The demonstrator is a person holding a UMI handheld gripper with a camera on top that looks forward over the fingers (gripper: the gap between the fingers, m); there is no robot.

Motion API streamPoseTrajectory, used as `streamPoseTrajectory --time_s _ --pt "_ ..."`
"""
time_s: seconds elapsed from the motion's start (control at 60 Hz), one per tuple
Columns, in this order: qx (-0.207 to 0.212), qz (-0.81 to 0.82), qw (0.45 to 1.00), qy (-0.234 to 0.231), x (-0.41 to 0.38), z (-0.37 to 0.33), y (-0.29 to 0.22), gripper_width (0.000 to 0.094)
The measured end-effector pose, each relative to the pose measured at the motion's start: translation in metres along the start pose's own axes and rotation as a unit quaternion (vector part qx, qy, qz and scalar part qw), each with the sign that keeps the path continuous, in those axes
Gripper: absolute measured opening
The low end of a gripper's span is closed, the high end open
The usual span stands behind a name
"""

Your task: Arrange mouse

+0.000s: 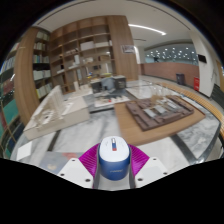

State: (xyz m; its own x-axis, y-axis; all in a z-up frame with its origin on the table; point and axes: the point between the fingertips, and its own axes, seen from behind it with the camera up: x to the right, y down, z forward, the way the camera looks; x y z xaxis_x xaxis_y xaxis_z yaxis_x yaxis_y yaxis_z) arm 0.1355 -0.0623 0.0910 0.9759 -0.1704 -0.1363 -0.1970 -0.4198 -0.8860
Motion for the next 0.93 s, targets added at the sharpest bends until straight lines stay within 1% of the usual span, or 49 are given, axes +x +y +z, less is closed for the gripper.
streamPoseTrajectory --time_s 0.05,0.1,0.15,0.217,0.283,0.35,0.383,0.4,0.433,0.45,0.517,0.567,0.6,0.617,0.667,0.683,0.7,0.717,0.767,0.933 --pt "0.000 -0.001 1.000 -0.027 -0.053 -0.008 0.003 0.0398" --pt "-0.008 -0.004 0.999 -0.041 -0.099 -0.010 0.016 0.0397" --pt "-0.019 -0.021 0.999 -0.040 -0.131 -0.004 0.036 0.0398" --pt "-0.052 -0.043 0.997 -0.038 -0.161 0.008 0.071 0.0396" --pt "-0.066 -0.069 0.995 -0.041 -0.179 0.018 0.097 0.0398" --pt "-0.086 -0.084 0.992 -0.022 -0.177 0.025 0.117 0.0397" --pt "-0.096 -0.084 0.992 -0.017 -0.175 0.028 0.126 0.0406" --pt "-0.103 -0.083 0.991 -0.017 -0.175 0.029 0.132 0.0426" --pt "-0.091 -0.083 0.992 -0.020 -0.174 0.029 0.129 0.0429" --pt "-0.091 -0.085 0.992 -0.019 -0.174 0.029 0.130 0.0454" --pt "-0.100 -0.093 0.990 -0.025 -0.173 0.029 0.132 0.0505" --pt "-0.112 -0.091 0.989 -0.040 -0.175 0.028 0.133 0.0560" --pt "-0.120 -0.087 0.987 -0.054 -0.177 0.025 0.133 0.0618" --pt "-0.124 -0.084 0.987 -0.058 -0.177 0.023 0.133 0.0701" --pt "-0.129 -0.074 0.987 -0.065 -0.171 0.016 0.129 0.0878" --pt "-0.125 -0.072 0.987 -0.066 -0.168 0.013 0.126 0.0883" --pt "-0.118 -0.071 0.988 -0.067 -0.167 0.010 0.122 0.0845" --pt "-0.113 -0.070 0.989 -0.069 -0.164 0.006 0.118 0.0839" --pt "-0.104 -0.071 0.989 -0.075 -0.153 -0.009 0.110 0.0847" --pt "-0.086 -0.056 0.993 -0.061 -0.096 -0.052 0.108 0.0833"
